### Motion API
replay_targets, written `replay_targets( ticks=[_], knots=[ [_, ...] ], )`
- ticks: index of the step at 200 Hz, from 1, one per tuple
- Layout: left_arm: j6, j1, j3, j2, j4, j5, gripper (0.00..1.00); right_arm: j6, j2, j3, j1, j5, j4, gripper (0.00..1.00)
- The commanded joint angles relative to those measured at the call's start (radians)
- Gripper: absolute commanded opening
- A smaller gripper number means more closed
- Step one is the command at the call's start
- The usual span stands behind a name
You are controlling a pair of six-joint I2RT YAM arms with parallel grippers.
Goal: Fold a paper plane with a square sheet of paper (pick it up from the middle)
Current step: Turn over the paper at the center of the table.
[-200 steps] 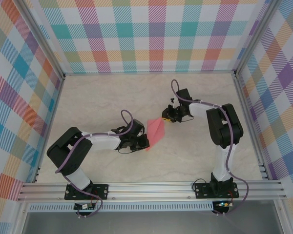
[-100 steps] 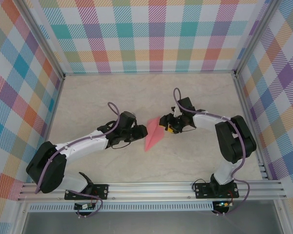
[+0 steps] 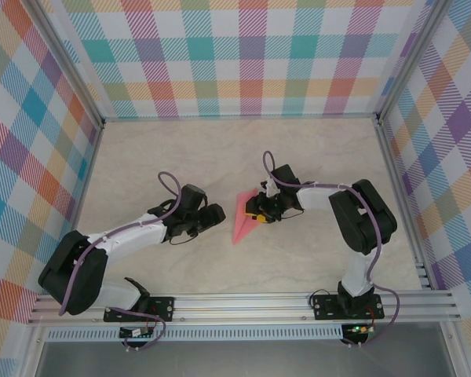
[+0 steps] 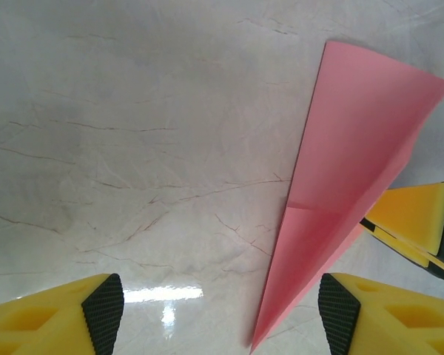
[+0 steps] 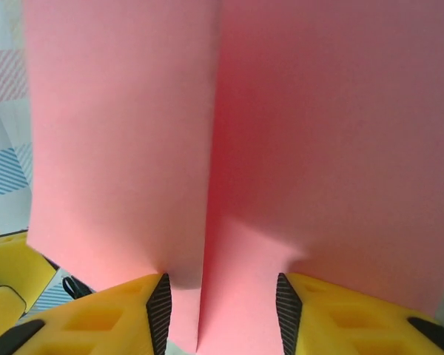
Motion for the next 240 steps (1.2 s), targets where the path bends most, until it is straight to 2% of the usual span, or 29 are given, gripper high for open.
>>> replay_targets(
  ticks=[1, 84, 121, 131, 196, 240],
  knots=[
    [-0.014, 0.024, -0.018, 0.002, 0.053, 0.059, 0.74, -0.03, 0.028, 0.042, 0.011, -0.045, 0.055, 0.42],
    [-0.058, 0.067, -0.062, 0.014, 0.156, 0.17, 0.8, -0.014, 0.085, 0.059, 0.015, -0.081, 0.135, 0.32],
    [-0.083, 0.081, -0.08, 0.028, 0.212, 0.229, 0.81, 0.005, 0.071, 0.053, 0.015, -0.11, 0.179, 0.11],
    [-0.091, 0.084, -0.086, 0.03, 0.241, 0.253, 0.81, 0.014, 0.056, 0.052, 0.016, -0.121, 0.197, 0.08],
    [-0.151, 0.109, -0.123, 0.013, 0.482, 0.44, 0.87, 0.103, -0.02, 0.088, -0.011, -0.343, 0.335, 0.07],
    [-0.185, 0.118, -0.128, 0.011, 0.584, 0.476, 0.89, 0.154, -0.07, 0.098, -0.018, -0.411, 0.352, 0.08]
  ],
)
